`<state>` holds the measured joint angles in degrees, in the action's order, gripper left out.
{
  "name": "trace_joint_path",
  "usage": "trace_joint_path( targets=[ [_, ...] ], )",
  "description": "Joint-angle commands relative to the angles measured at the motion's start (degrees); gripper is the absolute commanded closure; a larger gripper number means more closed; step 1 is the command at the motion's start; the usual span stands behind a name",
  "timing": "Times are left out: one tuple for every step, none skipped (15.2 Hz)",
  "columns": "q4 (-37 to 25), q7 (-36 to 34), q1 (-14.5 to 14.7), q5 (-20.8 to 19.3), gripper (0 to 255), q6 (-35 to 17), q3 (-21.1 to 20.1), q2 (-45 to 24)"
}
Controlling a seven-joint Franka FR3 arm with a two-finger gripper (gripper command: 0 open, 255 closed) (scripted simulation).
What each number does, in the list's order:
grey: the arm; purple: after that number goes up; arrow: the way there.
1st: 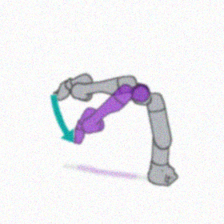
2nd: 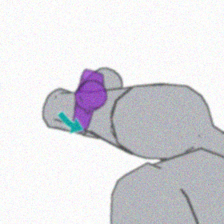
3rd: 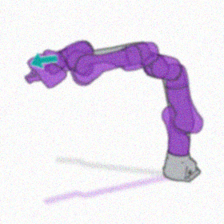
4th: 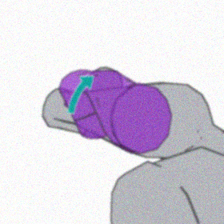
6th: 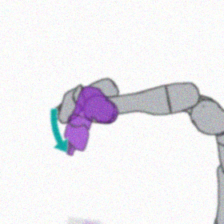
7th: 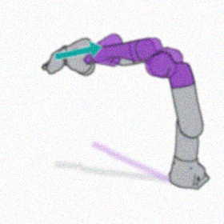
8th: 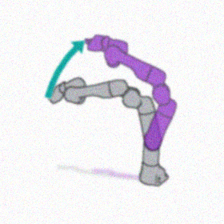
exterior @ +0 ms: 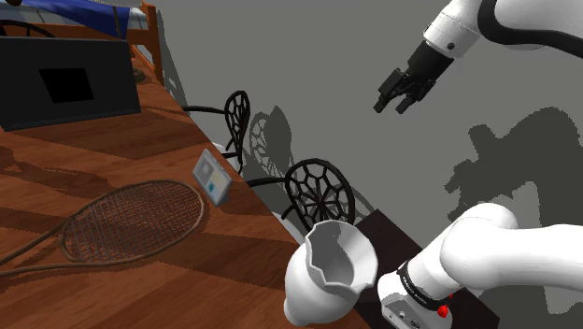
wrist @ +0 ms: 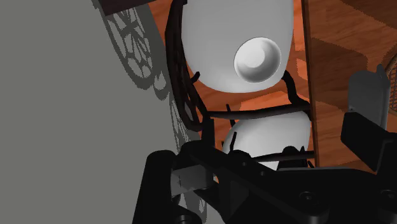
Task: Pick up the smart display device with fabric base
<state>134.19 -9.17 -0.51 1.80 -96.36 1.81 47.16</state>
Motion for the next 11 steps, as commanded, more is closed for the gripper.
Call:
trace_joint_path(
  targets=[
    [0.00, 0.00, 0.00, 0.00, 0, 0.00, 0.00, 0.00],
    [0.66, -0.39, 0.39, 0.48, 0, -1.67, -0.59, -0.97],
    [1.25, -0.77, 0.78, 0.95, 0, -3.35, -1.18, -2.00],
    [1.77, -1.13, 1.17, 1.41, 0, -5.03, -1.78, -3.11],
    [2.22, -1.49, 1.54, 1.86, 0, -6.71, -2.39, -4.27],
    [2.60, -1.83, 1.92, 2.30, 0, -8.39, -2.99, -5.51],
    [2.91, -2.18, 2.31, 2.71, 0, -10.06, -3.59, -6.80],
    [3.15, -2.52, 2.69, 3.11, 0, -11.72, -4.19, -8.16],
    [3.31, -2.86, 3.06, 3.50, 0, -13.38, -4.79, -9.58],
    [3.41, -3.19, 3.42, 3.86, 0, -15.02, -5.39, -11.05],
    [3.43, -3.52, 3.78, 4.20, 0, -16.64, -5.99, -12.58]
  ],
)
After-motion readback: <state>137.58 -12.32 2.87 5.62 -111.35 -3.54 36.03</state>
